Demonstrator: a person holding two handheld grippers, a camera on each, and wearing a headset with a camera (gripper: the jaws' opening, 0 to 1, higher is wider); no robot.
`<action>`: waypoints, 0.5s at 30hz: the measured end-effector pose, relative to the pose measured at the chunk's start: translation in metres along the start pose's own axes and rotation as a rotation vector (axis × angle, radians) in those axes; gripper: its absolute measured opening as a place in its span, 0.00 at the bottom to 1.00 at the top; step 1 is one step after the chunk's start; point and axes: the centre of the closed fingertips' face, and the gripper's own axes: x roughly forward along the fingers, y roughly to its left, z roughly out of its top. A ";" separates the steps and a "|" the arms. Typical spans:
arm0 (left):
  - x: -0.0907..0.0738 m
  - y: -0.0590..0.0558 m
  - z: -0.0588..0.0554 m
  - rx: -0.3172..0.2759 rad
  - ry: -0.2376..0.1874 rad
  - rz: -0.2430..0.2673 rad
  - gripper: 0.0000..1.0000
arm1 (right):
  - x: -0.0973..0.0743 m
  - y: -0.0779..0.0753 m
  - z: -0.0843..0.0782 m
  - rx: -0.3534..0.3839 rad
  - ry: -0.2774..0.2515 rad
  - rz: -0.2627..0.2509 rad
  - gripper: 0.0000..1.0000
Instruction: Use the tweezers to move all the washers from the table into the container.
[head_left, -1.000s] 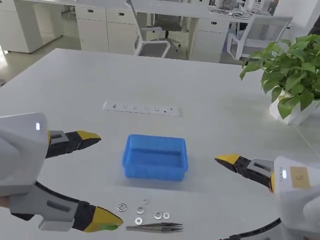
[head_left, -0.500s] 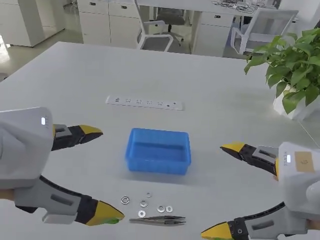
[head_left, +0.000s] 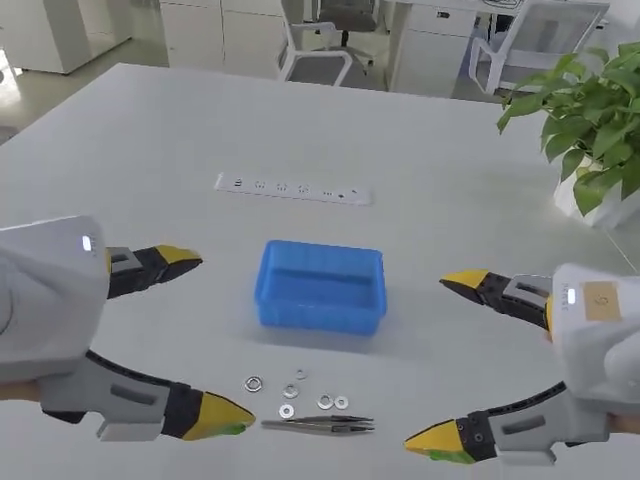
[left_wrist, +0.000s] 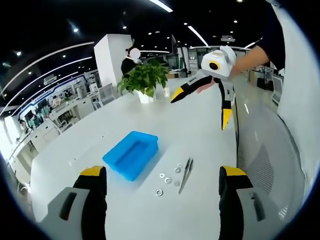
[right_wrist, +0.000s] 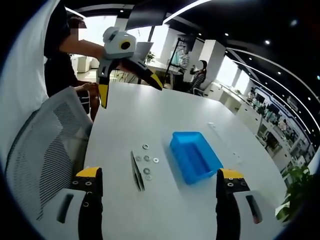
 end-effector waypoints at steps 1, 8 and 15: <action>0.001 -0.004 -0.006 -0.017 0.029 -0.017 0.95 | 0.001 0.000 -0.001 0.002 0.003 0.005 0.94; 0.011 -0.017 -0.022 -0.053 0.045 -0.069 0.88 | 0.014 0.005 -0.007 0.017 0.017 0.040 0.89; 0.029 -0.023 -0.042 -0.061 0.097 -0.121 0.83 | 0.031 0.014 -0.025 0.055 0.069 0.093 0.79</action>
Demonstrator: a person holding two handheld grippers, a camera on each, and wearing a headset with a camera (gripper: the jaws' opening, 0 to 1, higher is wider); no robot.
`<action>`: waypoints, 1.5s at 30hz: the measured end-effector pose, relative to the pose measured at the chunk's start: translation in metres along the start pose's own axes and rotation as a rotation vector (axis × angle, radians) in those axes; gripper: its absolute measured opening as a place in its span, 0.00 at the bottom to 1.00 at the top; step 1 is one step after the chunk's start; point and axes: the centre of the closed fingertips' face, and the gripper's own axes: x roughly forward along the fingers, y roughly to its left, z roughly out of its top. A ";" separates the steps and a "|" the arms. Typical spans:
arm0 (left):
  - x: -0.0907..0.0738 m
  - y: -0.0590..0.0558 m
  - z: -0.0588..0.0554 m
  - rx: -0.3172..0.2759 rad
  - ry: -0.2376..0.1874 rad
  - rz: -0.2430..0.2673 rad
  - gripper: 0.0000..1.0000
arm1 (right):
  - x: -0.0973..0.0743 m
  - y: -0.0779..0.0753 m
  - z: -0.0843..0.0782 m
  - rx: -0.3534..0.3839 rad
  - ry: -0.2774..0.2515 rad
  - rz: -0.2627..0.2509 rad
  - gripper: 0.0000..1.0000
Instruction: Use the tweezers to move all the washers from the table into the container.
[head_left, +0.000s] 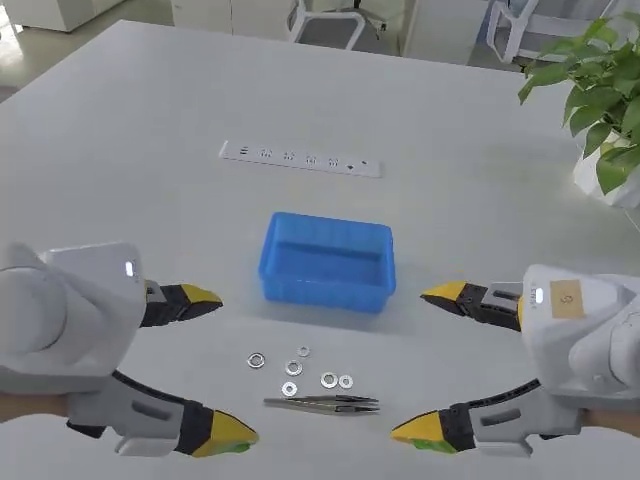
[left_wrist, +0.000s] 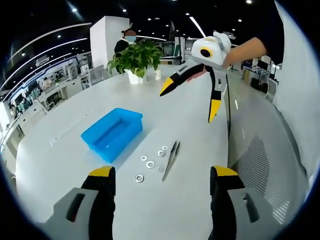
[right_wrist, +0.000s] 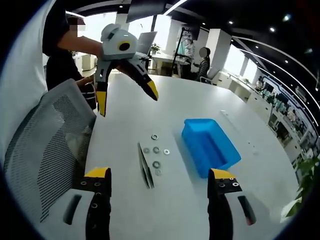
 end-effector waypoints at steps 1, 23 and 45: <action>0.002 0.000 -0.001 -0.001 0.002 -0.007 0.82 | 0.003 0.000 -0.002 0.004 -0.001 -0.001 0.79; 0.039 -0.018 -0.031 -0.078 0.043 -0.132 0.71 | 0.051 0.033 -0.030 0.065 0.054 0.118 0.61; 0.068 -0.004 -0.053 0.045 0.148 -0.131 0.36 | 0.084 0.032 -0.034 -0.003 0.141 0.213 0.25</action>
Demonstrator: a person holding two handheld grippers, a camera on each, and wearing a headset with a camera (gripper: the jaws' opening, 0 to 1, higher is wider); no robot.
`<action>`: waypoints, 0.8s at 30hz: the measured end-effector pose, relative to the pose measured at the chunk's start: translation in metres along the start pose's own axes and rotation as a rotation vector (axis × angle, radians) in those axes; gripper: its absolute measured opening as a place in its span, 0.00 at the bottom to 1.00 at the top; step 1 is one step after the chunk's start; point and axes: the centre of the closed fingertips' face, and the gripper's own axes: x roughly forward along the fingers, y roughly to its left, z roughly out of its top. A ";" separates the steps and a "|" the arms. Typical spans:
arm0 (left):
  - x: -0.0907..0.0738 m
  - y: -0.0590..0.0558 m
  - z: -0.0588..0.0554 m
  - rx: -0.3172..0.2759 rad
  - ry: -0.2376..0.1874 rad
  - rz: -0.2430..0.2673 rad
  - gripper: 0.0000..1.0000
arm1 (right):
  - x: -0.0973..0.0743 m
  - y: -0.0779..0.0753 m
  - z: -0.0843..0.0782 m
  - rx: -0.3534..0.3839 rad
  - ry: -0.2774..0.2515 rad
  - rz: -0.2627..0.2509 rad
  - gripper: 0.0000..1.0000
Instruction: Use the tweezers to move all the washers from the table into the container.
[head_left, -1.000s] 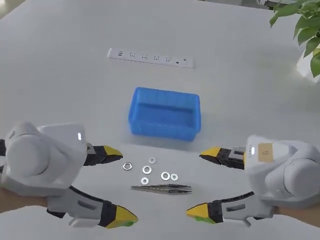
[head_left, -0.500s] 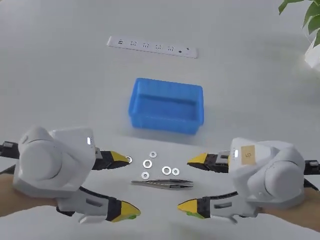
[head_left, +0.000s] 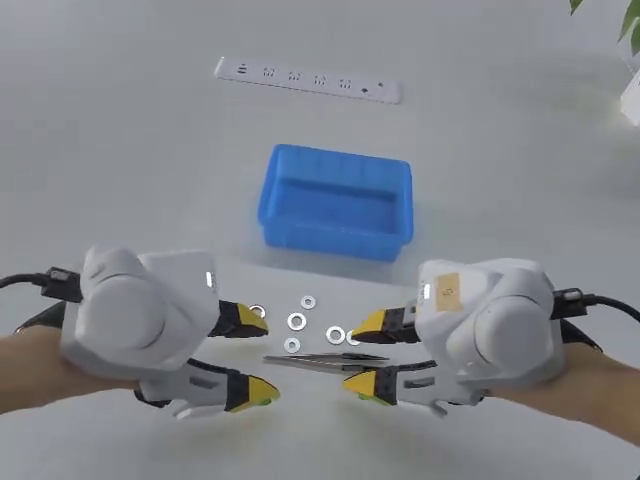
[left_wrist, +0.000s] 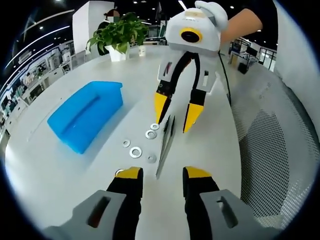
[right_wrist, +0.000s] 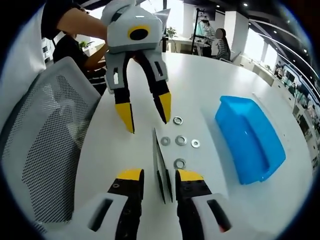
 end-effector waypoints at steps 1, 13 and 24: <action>0.001 0.001 -0.001 0.011 0.009 -0.001 0.33 | 0.002 0.002 -0.002 -0.006 0.014 0.014 0.25; 0.013 -0.006 -0.009 0.099 0.086 -0.052 0.28 | 0.014 0.005 -0.007 -0.057 0.071 0.042 0.20; 0.027 -0.005 0.000 0.112 0.093 -0.042 0.06 | 0.012 0.004 -0.008 -0.076 0.105 0.030 0.09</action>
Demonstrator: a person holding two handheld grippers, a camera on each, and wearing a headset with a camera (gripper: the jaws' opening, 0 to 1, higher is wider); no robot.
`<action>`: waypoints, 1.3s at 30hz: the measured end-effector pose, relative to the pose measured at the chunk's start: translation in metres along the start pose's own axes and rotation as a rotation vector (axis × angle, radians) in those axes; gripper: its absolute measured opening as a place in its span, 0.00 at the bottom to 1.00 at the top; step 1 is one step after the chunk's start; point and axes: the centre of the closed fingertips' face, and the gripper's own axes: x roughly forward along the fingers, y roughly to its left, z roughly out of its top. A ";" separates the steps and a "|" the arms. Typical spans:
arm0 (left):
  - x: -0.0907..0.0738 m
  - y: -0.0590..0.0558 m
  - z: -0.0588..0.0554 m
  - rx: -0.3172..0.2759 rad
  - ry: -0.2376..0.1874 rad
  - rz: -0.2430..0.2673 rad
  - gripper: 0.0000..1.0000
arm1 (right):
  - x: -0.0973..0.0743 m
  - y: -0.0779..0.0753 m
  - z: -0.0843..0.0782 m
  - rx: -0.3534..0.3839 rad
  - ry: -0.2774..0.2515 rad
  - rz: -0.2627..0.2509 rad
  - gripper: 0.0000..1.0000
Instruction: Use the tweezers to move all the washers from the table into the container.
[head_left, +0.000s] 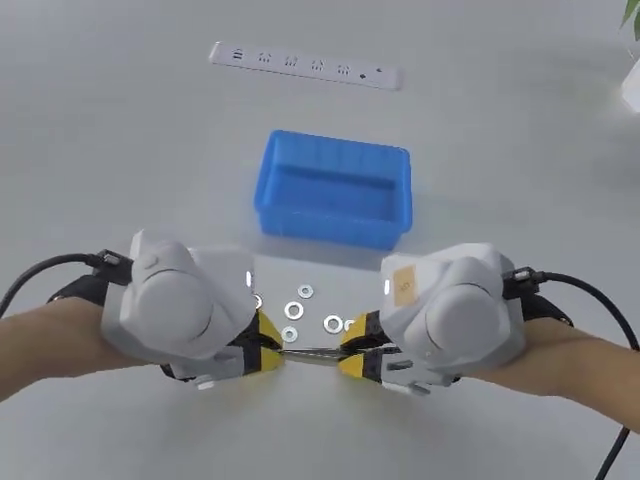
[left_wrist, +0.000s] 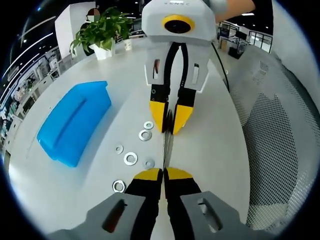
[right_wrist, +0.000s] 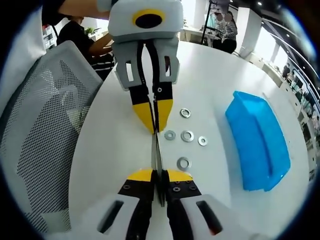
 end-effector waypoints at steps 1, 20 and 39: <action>0.000 0.000 0.000 0.004 0.010 0.001 0.06 | 0.000 0.001 0.000 -0.005 0.003 -0.001 0.08; 0.004 -0.010 0.013 0.082 0.040 0.009 0.06 | 0.001 0.011 0.003 0.015 -0.019 -0.035 0.08; -0.042 -0.024 0.037 0.073 -0.052 -0.018 0.06 | -0.011 0.025 0.021 -0.086 -0.122 -0.109 0.08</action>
